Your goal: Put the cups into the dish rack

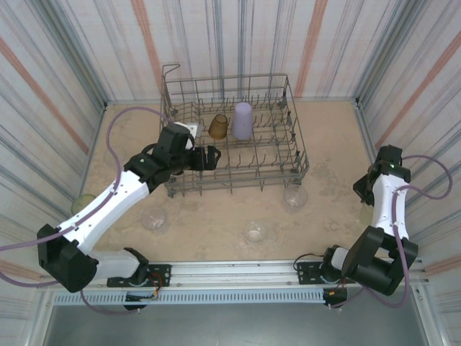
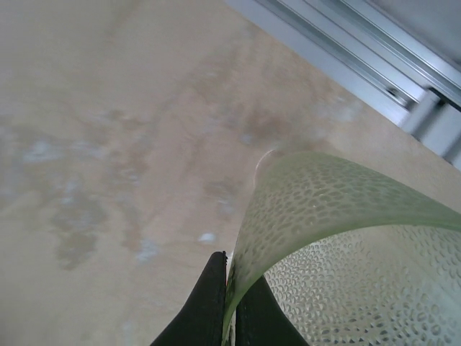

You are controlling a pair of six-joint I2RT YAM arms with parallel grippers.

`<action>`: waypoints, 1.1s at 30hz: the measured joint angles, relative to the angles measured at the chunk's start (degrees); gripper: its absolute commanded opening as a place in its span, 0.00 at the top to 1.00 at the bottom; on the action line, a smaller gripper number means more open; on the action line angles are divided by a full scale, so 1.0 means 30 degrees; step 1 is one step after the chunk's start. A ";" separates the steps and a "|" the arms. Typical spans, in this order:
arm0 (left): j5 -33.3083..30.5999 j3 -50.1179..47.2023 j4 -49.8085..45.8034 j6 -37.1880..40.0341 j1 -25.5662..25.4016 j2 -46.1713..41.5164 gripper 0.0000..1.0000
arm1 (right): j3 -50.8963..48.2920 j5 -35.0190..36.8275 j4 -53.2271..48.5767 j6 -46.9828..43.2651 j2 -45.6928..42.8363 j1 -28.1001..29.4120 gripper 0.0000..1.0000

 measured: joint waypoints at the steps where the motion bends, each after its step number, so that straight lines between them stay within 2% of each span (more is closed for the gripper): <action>1: -0.0124 0.0036 -0.0138 0.0000 0.0000 0.0000 0.01 | 0.0437 -0.0117 0.0000 0.0000 0.0095 0.0459 1.00; 5: -0.0714 0.0306 -0.0831 -0.0015 0.0000 0.0007 0.01 | 0.1974 -0.1341 0.0226 -0.0401 0.0838 0.1727 1.00; 15: -0.1078 0.1304 -0.2208 -0.0124 -0.0022 0.0401 0.01 | 0.4058 -0.3796 0.0284 -0.0984 0.3053 0.2535 1.00; 27: -0.2004 0.1829 -0.1953 0.0284 0.0073 0.0546 0.01 | 0.5741 -0.3898 0.0073 -0.1370 0.3971 0.4044 1.00; 33: -0.2594 0.1829 -0.1807 0.0532 0.0656 0.0554 0.01 | 0.6069 -0.3840 0.0058 -0.1362 0.3971 0.4721 1.00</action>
